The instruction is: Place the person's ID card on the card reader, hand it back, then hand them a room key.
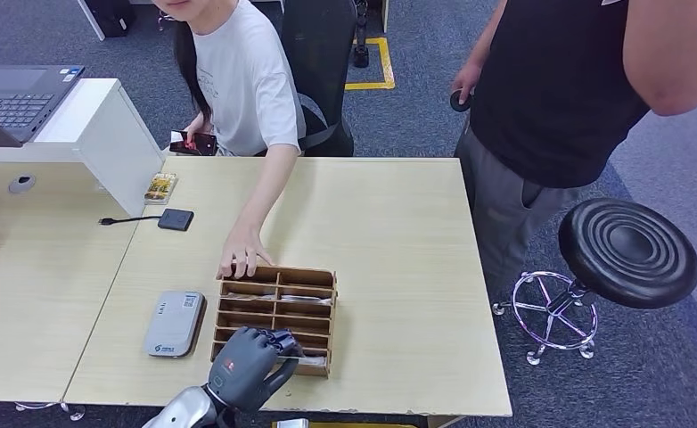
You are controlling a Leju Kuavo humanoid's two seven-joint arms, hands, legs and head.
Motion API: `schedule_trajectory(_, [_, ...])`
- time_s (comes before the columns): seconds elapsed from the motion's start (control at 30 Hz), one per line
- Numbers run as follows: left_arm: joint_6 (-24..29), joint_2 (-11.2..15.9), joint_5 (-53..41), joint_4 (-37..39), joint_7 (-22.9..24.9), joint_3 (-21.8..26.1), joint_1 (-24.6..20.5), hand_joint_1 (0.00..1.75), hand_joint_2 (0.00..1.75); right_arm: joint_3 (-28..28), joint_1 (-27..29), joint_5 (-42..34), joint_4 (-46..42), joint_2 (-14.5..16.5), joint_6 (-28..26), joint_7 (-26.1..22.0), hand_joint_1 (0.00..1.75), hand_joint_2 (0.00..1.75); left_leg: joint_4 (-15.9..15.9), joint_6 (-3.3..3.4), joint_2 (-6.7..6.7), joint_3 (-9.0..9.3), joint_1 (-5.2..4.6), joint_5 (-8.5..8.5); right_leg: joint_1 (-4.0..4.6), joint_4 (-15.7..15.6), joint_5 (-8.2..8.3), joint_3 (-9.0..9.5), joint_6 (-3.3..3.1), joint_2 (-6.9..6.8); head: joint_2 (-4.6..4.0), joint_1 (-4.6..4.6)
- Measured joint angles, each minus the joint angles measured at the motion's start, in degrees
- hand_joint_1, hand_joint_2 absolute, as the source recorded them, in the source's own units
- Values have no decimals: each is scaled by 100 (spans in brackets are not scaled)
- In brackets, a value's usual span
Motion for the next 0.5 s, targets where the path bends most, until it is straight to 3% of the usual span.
schedule_trajectory(0.2, [167, 49, 634, -616, -555, 185, -231, 175, 175, 50, -4, 1, 0, 0, -1, -50, 0, 175, 0, 0, -5, -1, 1, 2, 2, 1, 0, 1, 0, -6, 1, 1])
schedule_trajectory(0.5, [156, 239, 427, -1422, -520, 510, -648, 175, 175, 108, -2, -3, 0, 0, -9, -67, 0, 175, 0, -3, -4, 2, 1, 4, 1, 2, 1, 2, -1, -4, 0, -1])
